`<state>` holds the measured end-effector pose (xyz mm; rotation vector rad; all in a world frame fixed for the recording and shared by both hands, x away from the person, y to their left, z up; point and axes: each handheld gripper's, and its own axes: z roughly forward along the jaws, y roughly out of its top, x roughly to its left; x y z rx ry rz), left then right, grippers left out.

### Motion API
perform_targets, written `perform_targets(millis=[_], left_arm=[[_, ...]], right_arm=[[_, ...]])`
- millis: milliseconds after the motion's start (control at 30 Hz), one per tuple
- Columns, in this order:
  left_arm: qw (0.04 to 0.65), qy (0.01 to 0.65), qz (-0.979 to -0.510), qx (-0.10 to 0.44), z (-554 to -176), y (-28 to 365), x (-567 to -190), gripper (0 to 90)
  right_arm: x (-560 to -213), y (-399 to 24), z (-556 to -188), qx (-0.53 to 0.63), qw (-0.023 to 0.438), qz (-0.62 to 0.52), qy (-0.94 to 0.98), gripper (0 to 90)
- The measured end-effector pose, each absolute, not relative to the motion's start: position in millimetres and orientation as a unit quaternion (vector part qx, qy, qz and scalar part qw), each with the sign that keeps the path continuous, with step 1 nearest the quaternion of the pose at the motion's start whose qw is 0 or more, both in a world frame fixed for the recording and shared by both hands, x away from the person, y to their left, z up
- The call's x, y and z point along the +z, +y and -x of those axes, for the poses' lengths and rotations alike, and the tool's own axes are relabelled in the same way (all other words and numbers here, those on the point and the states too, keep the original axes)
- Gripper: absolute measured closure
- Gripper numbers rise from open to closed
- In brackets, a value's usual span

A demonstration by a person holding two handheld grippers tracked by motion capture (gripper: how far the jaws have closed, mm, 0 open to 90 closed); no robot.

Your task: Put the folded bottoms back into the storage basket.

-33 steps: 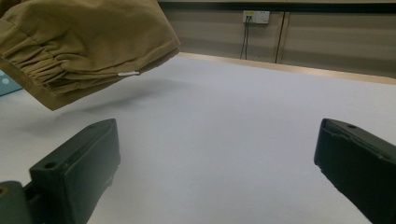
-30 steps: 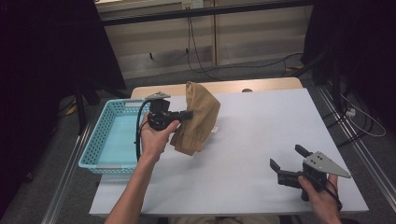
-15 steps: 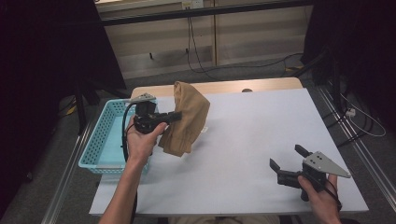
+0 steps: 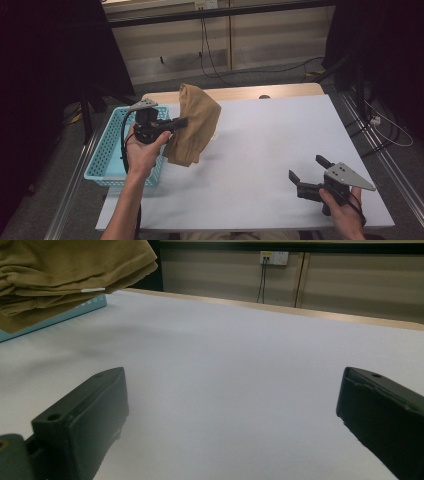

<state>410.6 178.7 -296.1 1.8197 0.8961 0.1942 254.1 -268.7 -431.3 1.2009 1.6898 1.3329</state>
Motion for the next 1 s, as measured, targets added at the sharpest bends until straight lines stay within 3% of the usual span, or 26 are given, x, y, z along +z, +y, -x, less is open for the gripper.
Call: perform_targets(millis=[1000], left_arm=[[0.536, 0.376, -0.749, 0.106, -398.9, 215.0, -264.3, 86.5]], right_arm=[[-431.1, -268.1, -254.3, 0.511, 0.332, -0.458, 0.648, 0.2]])
